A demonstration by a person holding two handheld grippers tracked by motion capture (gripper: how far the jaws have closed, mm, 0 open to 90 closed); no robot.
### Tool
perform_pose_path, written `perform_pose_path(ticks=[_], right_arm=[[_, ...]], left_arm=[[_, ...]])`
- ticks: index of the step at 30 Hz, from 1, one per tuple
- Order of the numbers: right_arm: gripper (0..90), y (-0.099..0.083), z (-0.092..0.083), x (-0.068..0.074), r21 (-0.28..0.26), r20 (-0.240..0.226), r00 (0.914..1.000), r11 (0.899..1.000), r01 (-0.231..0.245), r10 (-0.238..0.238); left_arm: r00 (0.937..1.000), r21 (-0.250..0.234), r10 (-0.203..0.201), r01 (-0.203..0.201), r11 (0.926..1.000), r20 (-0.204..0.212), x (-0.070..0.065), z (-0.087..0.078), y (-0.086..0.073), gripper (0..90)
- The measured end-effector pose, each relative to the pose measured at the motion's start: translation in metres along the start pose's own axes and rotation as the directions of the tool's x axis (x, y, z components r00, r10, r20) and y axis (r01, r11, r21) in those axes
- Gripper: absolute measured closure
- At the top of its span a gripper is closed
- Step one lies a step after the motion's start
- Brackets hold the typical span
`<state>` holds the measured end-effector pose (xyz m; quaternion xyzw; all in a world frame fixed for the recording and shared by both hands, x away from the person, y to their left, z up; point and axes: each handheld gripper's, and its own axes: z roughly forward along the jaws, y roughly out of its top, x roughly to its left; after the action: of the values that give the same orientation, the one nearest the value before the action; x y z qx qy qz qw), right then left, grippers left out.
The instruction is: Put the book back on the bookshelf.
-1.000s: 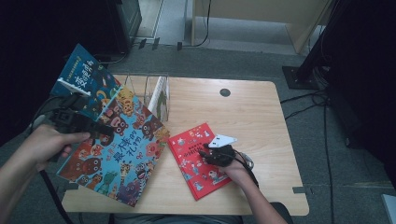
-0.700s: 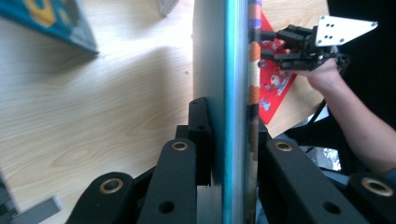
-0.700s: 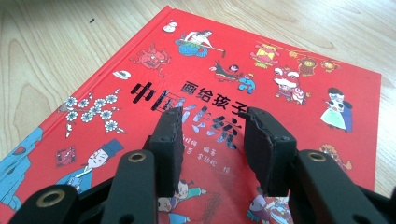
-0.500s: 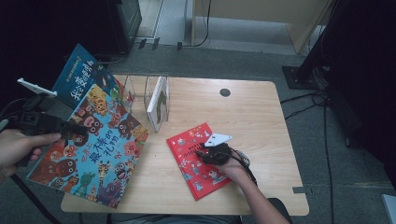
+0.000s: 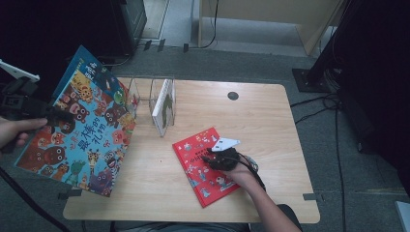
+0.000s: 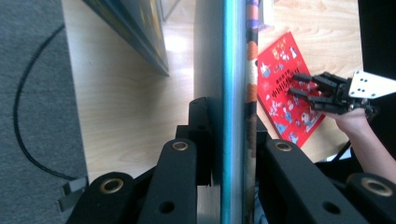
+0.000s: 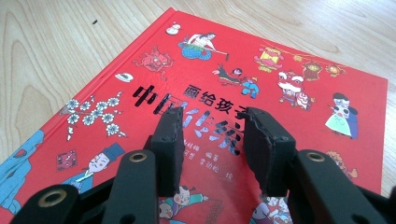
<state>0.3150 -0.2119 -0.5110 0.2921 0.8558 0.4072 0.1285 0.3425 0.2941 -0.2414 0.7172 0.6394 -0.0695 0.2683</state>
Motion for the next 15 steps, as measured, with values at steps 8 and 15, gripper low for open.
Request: perform_pose_path(ticks=[8,15], right_arm=[[57.9,0.000,0.000,0.000,-0.002,-0.002,1.0000,1.000,-0.002,0.002],[57.9,0.000,0.000,0.000,0.000,-0.002,1.0000,1.000,-0.007,0.007]], left_arm=[[0.9980,-0.028,-0.034,0.032,0.9991,-0.053,0.006,-0.018,0.019,81.2],[0.9954,-0.054,-0.064,0.060,0.9968,-0.072,0.009,-0.017,0.038,81.3]])
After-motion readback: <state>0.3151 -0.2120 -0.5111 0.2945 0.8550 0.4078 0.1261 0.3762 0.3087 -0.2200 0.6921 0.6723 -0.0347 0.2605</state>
